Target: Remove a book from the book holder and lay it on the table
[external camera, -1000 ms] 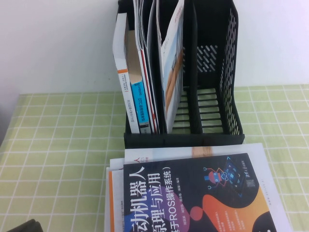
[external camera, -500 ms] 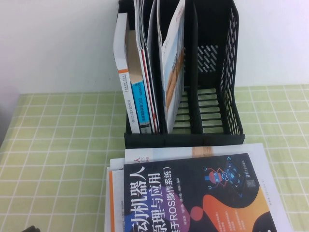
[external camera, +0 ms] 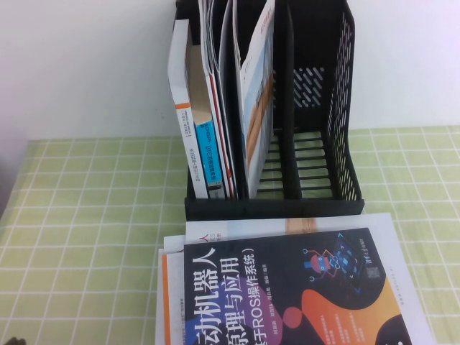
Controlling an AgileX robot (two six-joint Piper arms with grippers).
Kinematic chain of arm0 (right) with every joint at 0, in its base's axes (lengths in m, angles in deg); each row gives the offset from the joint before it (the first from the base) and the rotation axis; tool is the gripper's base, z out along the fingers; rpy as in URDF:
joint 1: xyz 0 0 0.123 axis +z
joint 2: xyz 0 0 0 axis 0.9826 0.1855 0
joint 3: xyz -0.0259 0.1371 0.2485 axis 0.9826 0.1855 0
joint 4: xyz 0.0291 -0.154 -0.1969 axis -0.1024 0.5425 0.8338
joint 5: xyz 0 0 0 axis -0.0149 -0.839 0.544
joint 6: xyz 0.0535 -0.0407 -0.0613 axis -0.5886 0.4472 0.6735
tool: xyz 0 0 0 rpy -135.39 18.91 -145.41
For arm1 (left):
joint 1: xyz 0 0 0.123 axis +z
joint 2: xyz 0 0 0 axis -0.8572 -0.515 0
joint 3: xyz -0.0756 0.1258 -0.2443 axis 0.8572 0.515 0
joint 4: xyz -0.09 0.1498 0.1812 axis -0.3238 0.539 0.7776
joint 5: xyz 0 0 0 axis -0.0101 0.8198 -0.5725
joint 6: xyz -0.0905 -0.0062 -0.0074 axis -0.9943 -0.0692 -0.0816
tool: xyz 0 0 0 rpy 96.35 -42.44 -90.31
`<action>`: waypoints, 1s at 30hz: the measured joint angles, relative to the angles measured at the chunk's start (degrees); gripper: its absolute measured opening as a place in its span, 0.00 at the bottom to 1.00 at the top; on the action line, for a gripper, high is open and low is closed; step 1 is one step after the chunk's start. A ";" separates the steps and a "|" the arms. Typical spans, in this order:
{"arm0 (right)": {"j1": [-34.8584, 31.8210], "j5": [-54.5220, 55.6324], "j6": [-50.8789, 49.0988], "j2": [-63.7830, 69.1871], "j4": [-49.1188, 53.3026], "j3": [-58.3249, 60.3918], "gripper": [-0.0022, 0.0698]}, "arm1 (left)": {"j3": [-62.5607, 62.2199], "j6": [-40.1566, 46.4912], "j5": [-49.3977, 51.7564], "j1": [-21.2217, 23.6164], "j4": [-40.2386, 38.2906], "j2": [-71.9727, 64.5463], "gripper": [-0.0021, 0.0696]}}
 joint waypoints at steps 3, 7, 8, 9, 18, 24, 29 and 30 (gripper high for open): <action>0.00 0.00 0.00 0.00 0.00 0.00 0.04 | 0.00 -1.94 1.66 4.20 0.00 0.42 0.03; 0.00 0.00 0.00 0.00 0.00 0.00 0.04 | 0.00 -3.52 1.88 7.23 0.00 0.45 0.03; 0.00 0.00 0.00 0.00 0.00 0.00 0.04 | 0.00 -3.53 1.88 7.50 0.00 0.45 0.03; 0.00 0.00 0.00 0.00 0.00 0.00 0.04 | 0.00 -3.64 1.99 7.63 -0.15 0.45 0.03; 0.00 0.00 -0.04 0.00 0.00 0.00 0.04 | 0.00 -3.79 2.09 7.67 -1.09 0.45 0.03; 0.00 0.00 -0.04 0.00 0.00 0.00 0.04 | 0.00 -3.79 2.09 7.67 -1.09 0.45 0.03; 0.00 0.00 -0.04 0.00 0.00 0.00 0.04 | 0.00 -3.79 2.09 7.67 -1.09 0.45 0.03; 0.00 0.00 -0.04 0.00 0.00 0.00 0.04 | 0.00 -3.79 2.10 7.67 -1.09 0.45 0.03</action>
